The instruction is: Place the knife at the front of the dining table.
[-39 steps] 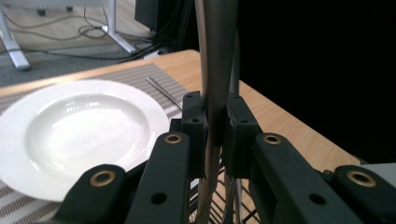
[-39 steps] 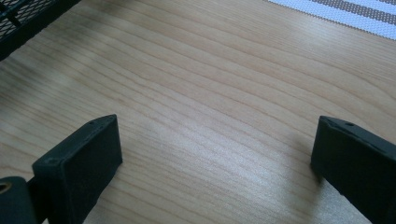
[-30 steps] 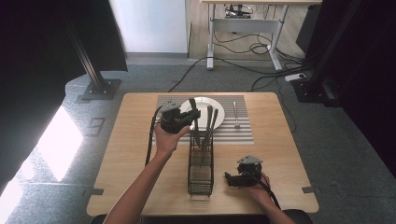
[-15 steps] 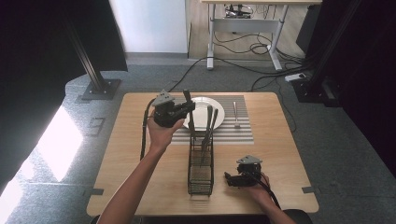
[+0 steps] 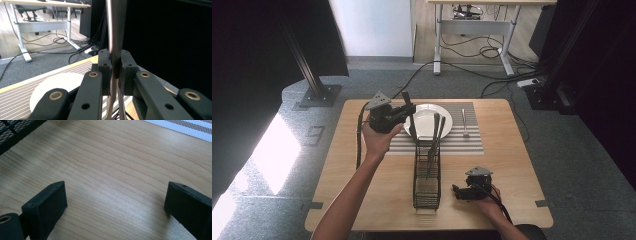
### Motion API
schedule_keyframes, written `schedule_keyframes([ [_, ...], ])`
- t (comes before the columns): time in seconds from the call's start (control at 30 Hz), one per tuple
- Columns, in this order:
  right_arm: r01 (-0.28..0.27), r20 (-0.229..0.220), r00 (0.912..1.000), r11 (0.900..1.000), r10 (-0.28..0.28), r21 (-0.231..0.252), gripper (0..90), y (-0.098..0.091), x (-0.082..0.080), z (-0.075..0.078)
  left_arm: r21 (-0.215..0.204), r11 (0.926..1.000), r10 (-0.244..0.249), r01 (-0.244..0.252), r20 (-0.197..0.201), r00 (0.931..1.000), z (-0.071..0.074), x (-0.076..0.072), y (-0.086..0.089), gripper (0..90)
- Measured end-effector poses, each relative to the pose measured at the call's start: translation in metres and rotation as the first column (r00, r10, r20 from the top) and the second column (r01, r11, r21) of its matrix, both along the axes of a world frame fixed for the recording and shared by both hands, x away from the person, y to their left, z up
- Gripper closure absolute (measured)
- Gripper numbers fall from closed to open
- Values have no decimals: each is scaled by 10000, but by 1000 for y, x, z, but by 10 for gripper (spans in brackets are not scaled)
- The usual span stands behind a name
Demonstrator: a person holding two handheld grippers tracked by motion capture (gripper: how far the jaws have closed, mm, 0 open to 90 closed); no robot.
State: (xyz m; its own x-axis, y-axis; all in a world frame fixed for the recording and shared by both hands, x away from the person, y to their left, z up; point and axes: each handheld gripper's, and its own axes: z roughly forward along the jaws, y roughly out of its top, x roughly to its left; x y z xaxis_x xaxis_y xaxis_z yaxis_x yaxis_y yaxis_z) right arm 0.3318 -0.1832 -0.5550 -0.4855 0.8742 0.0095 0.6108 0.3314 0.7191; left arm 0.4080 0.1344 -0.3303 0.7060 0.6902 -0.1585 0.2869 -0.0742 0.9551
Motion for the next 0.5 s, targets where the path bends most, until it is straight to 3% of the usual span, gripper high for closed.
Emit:
schedule_keyframes([
  [0.5, -34, 26, 10000, 10000, 34, -1, 39, 0, 0, 0, -287, 9995, 155, -141, 492, 9987, 24, -10, 16, 815],
])
